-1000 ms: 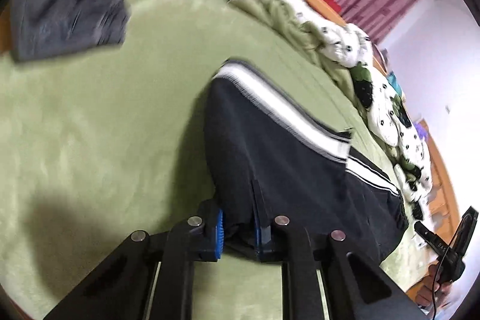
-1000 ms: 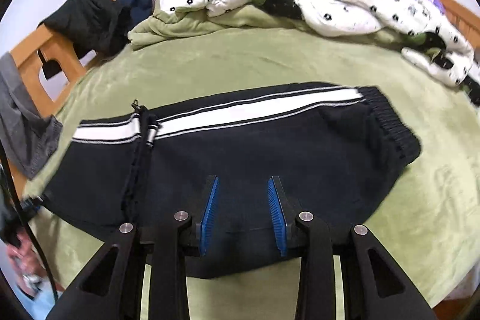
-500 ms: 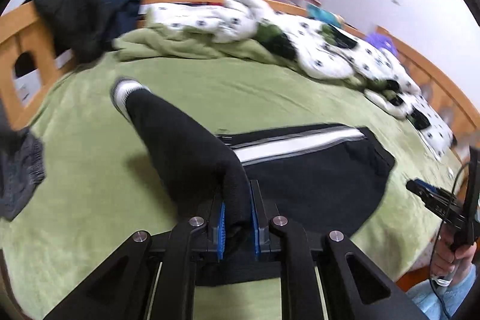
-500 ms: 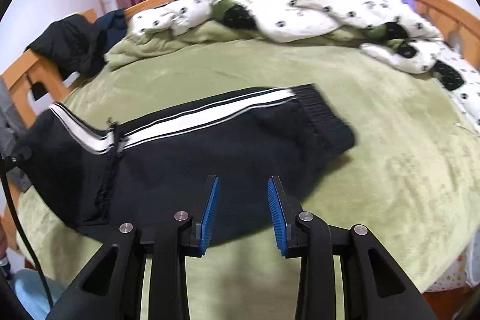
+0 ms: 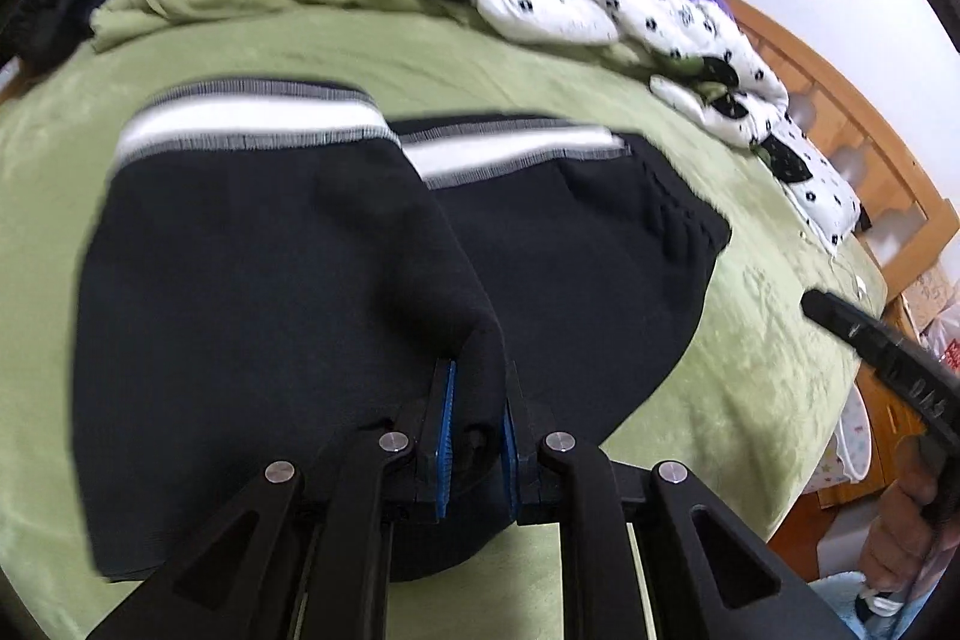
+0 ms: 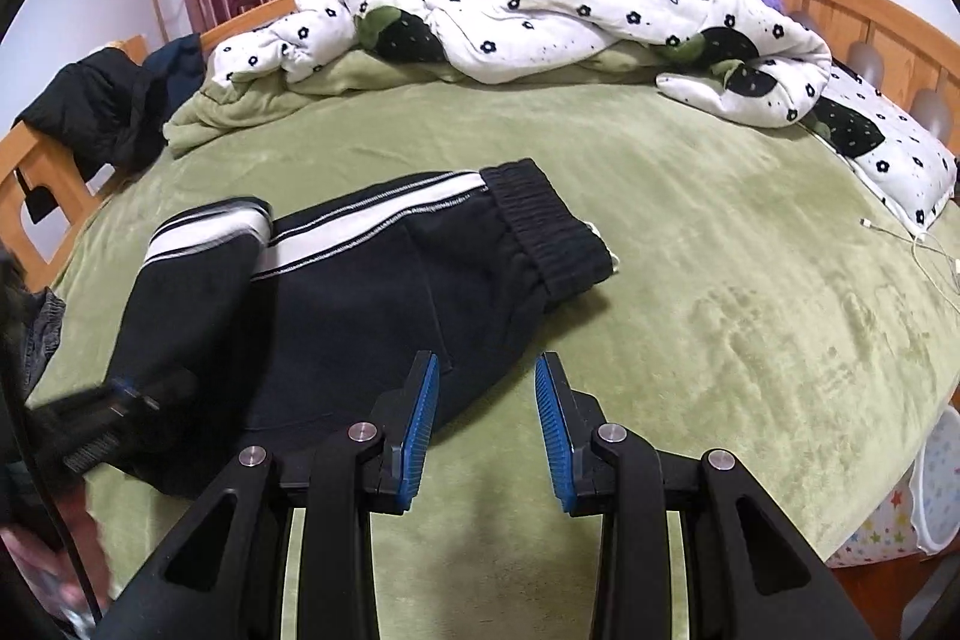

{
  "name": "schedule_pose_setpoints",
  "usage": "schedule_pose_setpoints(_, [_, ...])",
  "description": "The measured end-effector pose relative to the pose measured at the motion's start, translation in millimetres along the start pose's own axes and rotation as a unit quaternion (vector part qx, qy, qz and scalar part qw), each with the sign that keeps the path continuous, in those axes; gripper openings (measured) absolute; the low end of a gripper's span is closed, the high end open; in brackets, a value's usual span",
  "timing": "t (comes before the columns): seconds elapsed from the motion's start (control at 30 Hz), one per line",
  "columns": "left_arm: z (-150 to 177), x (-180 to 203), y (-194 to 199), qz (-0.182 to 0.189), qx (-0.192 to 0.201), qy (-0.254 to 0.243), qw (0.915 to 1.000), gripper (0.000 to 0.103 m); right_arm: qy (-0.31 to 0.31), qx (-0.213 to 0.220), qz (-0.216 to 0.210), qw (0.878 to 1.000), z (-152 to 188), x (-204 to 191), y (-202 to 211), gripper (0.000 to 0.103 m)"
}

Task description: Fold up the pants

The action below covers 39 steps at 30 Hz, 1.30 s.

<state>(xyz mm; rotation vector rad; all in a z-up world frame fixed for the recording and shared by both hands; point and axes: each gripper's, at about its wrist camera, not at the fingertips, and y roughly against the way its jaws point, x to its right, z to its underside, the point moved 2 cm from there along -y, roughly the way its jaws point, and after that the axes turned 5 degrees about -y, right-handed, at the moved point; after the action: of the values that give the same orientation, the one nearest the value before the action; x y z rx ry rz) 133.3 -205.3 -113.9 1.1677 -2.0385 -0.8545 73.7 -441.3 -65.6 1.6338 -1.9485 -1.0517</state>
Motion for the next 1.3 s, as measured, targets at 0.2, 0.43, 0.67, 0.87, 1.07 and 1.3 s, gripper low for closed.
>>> schedule_pose_setpoints(0.2, [3, -5, 32, 0.079, -0.003, 0.003, 0.9969, 0.024, 0.000, -0.025, -0.033, 0.999, 0, -11, -17, 0.033])
schedule_pose_setpoints(0.43, [20, -53, 103, -0.022, 0.063, -0.002, 0.9978, 0.057, 0.001, -0.085, -0.106, 0.991, 0, -58, -57, 0.042])
schedule_pose_setpoints(0.67, [83, -126, 98, -0.029, 0.027, 0.097, 0.9945, 0.061, -0.005, -0.179, -0.158, 0.971, 15, -104, -112, 0.043])
schedule_pose_setpoints(0.87, [106, -141, 59, 0.002, -0.007, 0.143, 0.9896, 0.061, -0.027, -0.197, -0.193, 0.961, 20, -123, -126, 0.043])
schedule_pose_setpoints(1.07, [109, -136, 40, 0.021, 0.003, 0.156, 0.9875, 0.061, 0.010, -0.211, -0.185, 0.960, 33, -152, -137, 0.036])
schedule_pose_setpoints(1.3, [107, -121, 28, 0.013, 0.028, 0.158, 0.9869, 0.061, -0.012, -0.144, -0.239, 0.960, 4, -142, -104, 0.017])
